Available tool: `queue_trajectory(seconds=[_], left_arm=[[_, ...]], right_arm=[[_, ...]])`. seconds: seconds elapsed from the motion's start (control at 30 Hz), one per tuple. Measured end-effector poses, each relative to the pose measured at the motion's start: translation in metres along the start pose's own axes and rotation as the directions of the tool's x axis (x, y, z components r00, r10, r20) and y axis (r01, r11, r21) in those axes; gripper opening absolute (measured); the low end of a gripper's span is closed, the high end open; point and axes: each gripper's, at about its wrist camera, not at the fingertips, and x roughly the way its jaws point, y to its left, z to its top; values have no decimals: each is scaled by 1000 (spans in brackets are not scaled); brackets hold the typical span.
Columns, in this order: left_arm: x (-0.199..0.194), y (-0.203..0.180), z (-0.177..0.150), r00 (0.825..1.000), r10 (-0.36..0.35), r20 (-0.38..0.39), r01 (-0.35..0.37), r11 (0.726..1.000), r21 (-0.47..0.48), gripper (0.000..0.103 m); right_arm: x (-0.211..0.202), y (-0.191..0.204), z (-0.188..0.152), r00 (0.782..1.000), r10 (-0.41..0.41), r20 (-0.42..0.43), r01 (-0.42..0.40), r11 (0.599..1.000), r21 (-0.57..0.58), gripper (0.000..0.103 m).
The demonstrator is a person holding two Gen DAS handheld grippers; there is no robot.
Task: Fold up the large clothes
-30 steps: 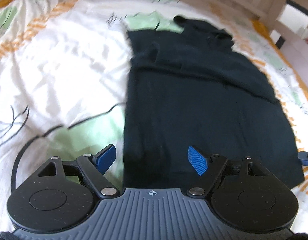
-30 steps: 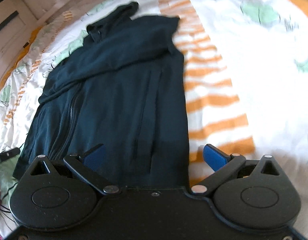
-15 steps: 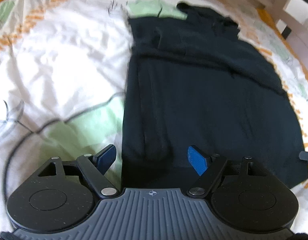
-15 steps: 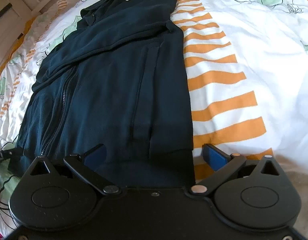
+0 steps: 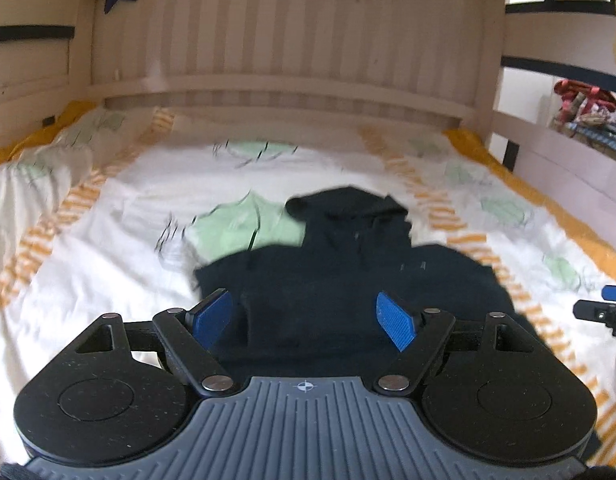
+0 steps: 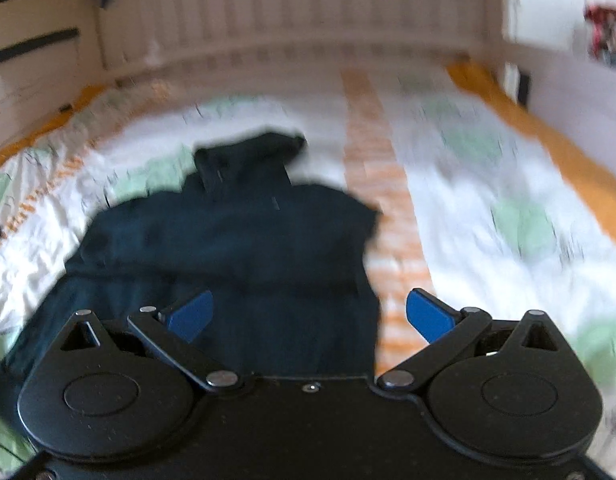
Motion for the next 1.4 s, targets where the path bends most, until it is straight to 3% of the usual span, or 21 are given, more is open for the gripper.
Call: queue_trajectory(seconds=[0.1,0.27,0.4,0.5,0.67,0.87,1.1,1.4], left_arm=[[17,-3,11,1000,-19,19,19,999,-28,79],[49,1,18,999,-44,29,46,997,-56,79],[84,2,22,997,-69,-31,67,995,-71,79],[110,-1,24,996,-71,-50,68,996,-60,79],[160,-2,30,995,-59,-82,55,997,-56,79],[222,6,46,993,-39,-114,31,997,-76,79],[287,17,68,992,32,-119,-40,997,-63,79],[350,23,81,985,72,-157,-74,997,-5,79]], right_arm=[[16,13,10,999,-3,53,6,999,-49,102],[58,21,20,999,25,-22,-26,998,-62,101],[93,20,28,996,61,-70,-63,997,-38,89],[119,15,36,992,89,-86,-90,996,-7,86],[166,14,54,988,111,-110,-110,994,20,73],[223,14,77,990,96,-104,-96,995,5,71],[290,0,110,996,59,-71,-57,998,33,71],[356,0,131,996,-39,-85,30,995,-95,70]])
